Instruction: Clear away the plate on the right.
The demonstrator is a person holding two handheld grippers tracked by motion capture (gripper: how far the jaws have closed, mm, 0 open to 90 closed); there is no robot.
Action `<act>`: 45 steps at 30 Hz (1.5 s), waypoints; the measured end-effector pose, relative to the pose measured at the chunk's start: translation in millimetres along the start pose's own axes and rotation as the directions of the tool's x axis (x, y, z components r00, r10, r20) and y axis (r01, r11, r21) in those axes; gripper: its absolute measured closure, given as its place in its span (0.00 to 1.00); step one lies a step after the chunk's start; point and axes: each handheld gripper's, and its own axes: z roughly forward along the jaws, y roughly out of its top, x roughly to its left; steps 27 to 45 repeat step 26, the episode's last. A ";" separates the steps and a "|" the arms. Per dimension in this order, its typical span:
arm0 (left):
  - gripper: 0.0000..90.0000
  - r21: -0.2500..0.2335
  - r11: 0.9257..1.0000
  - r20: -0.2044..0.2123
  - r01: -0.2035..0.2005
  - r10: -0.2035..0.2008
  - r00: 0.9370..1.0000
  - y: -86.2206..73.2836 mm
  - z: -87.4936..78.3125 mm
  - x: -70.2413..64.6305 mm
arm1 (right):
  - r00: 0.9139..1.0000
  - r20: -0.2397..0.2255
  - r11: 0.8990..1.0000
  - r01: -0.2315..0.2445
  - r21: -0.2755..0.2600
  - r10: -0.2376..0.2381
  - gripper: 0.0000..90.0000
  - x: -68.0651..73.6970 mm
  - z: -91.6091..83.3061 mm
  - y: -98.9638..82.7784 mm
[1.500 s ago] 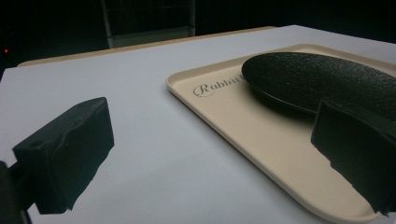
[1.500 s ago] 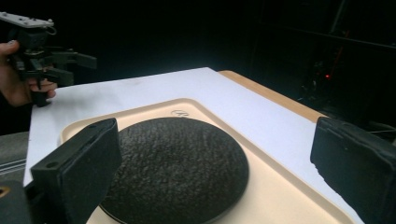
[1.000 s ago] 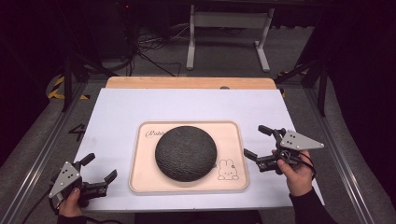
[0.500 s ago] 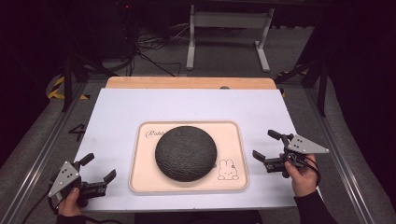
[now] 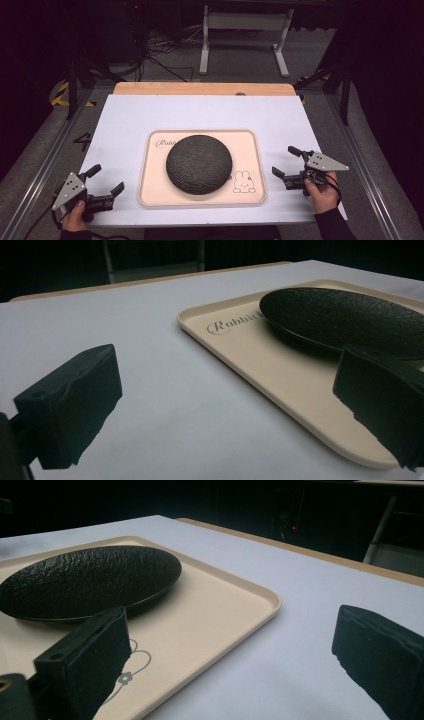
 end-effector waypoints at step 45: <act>0.00 0.034 0.999 0.052 0.025 -0.027 0.998 0.2 3.1 4.3 | 1.000 0.007 0.986 -0.016 0.165 0.015 0.03 0.9 12.8 -8.8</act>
